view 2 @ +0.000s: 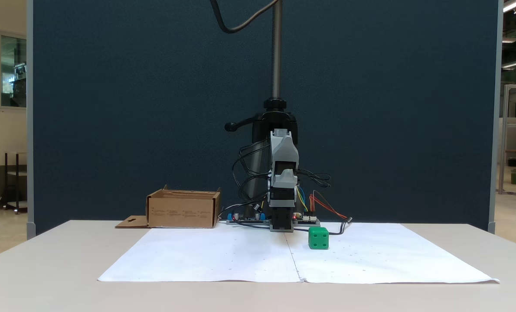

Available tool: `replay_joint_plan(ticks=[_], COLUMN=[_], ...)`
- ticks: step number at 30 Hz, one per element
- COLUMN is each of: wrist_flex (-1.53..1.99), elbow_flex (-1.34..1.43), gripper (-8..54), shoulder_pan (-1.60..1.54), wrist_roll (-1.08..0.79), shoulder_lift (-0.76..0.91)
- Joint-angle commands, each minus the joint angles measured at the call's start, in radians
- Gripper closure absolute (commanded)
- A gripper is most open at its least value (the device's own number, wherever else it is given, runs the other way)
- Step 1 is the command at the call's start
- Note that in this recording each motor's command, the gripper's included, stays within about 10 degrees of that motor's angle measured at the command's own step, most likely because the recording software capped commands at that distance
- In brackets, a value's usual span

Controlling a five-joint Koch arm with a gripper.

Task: Grasp a green dice and put it in the bin.

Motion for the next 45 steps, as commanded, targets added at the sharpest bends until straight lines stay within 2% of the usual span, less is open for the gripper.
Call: replay_joint_plan(ticks=[1,20,28,34,41,45], wrist_flex=[0.058,0.035,0.071,0.411,0.909,1.175], elbow_flex=[0.066,0.066,0.021,-0.098,-0.362,-0.495], gripper=[0.6,1.8,6.8,6.7,6.5,2.9], shoulder_pan=[0.087,0.083,0.077,0.044,0.031,0.037], wrist_roll=[-0.049,-0.034,-0.04,-0.04,-0.034,-0.034], shoulder_lift=[0.112,0.114,0.11,0.11,0.11,0.109])
